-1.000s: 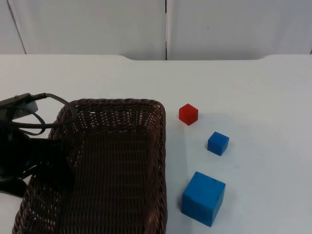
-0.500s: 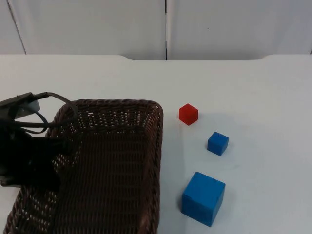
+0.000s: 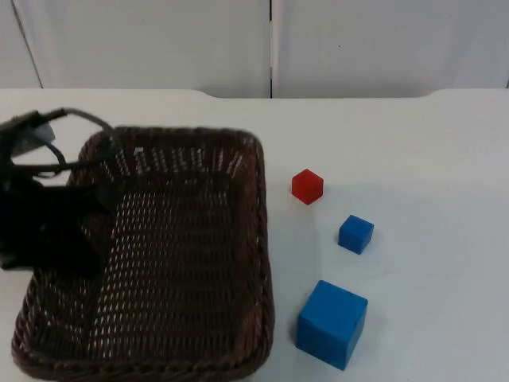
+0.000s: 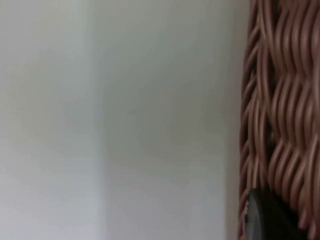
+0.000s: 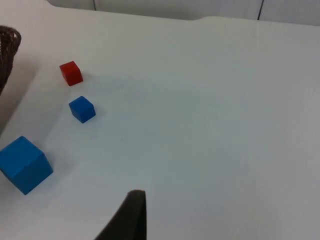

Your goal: Pick up the basket with the left hand and place the largest block into the basket with the right hand.

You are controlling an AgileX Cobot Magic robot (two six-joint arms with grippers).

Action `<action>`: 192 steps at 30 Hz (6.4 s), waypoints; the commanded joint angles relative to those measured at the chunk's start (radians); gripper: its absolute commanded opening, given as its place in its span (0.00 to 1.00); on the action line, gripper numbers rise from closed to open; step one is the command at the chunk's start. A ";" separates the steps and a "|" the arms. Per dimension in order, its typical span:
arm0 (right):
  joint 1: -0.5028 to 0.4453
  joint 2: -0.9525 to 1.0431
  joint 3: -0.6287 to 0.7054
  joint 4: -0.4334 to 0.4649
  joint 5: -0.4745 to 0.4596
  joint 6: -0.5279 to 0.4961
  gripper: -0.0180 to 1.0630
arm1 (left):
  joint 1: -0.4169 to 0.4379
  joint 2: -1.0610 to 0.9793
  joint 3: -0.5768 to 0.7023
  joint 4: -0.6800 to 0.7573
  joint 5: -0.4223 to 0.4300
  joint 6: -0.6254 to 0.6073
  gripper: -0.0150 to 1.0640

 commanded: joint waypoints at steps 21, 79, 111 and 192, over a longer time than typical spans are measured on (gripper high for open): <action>-0.005 -0.003 0.002 -0.003 0.000 -0.006 0.99 | 0.070 -0.271 -0.004 0.255 0.277 -0.184 0.01; -0.005 0.625 -0.223 0.020 -0.246 -0.023 0.99 | 0.167 -0.311 -0.004 0.179 0.347 -0.153 0.01; 0.197 1.071 -0.248 0.335 -0.288 -0.448 0.99 | 0.167 -0.311 -0.004 0.180 0.345 -0.153 0.01; 0.681 1.993 -0.364 0.275 -0.967 -0.398 0.49 | 0.167 -0.311 -0.004 0.203 0.331 -0.147 0.01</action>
